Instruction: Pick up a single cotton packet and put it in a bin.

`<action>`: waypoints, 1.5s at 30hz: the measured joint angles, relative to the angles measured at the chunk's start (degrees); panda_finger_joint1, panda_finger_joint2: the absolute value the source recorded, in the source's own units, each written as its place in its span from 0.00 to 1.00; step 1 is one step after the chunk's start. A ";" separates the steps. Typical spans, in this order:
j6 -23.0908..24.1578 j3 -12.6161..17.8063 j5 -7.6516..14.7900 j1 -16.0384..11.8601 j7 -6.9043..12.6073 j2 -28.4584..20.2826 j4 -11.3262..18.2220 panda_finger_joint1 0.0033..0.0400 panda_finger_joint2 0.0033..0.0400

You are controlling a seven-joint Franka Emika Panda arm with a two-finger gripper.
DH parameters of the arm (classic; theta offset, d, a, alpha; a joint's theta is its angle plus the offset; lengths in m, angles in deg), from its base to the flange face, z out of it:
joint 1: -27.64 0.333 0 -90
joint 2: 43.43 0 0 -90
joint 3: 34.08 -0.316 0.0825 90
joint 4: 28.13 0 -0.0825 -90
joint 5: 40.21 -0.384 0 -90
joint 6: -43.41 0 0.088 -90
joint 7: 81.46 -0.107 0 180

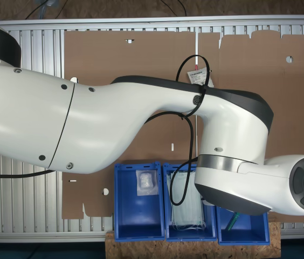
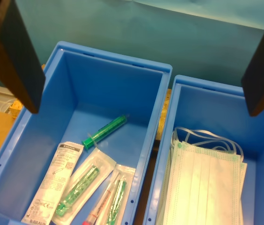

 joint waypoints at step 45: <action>-5.16 -8.04 0.00 12.53 -0.01 -1.48 6.55 1.00 1.00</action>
